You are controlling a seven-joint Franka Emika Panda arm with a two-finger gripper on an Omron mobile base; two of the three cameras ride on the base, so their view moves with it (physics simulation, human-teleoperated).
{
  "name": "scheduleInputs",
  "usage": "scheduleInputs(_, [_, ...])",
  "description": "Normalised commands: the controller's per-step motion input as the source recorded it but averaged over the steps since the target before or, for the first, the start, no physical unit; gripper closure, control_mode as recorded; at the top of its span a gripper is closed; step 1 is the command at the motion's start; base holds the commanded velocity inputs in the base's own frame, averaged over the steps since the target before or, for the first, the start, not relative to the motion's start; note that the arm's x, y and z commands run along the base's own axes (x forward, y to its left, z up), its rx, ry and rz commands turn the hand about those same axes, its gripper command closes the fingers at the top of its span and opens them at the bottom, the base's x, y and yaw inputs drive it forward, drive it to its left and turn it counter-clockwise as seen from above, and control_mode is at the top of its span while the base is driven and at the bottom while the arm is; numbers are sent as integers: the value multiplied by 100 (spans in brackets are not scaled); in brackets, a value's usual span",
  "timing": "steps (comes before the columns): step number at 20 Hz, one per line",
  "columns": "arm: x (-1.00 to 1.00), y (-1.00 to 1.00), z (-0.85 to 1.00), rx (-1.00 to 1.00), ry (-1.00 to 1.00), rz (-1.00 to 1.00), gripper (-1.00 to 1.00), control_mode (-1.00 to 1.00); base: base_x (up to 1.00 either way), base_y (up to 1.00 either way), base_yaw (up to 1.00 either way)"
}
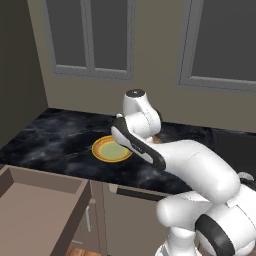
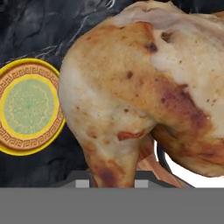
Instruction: Pick up the knife from the drawer and place it on the cutting board. Then place the meat from the plate to the cutting board.
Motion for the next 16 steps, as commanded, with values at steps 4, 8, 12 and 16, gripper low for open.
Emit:
scheduleInputs(4, [-76,-41,60,0,0,-10,100,-100,0,0,0])
scheduleInputs(8, [-81,-41,55,0,0,-11,100,-100,0,0,0])
scheduleInputs(12, [-74,-23,43,0,0,-11,100,-100,0,0,0])
scheduleInputs(16, [-57,0,12,0,0,-11,100,-100,0,0,0])
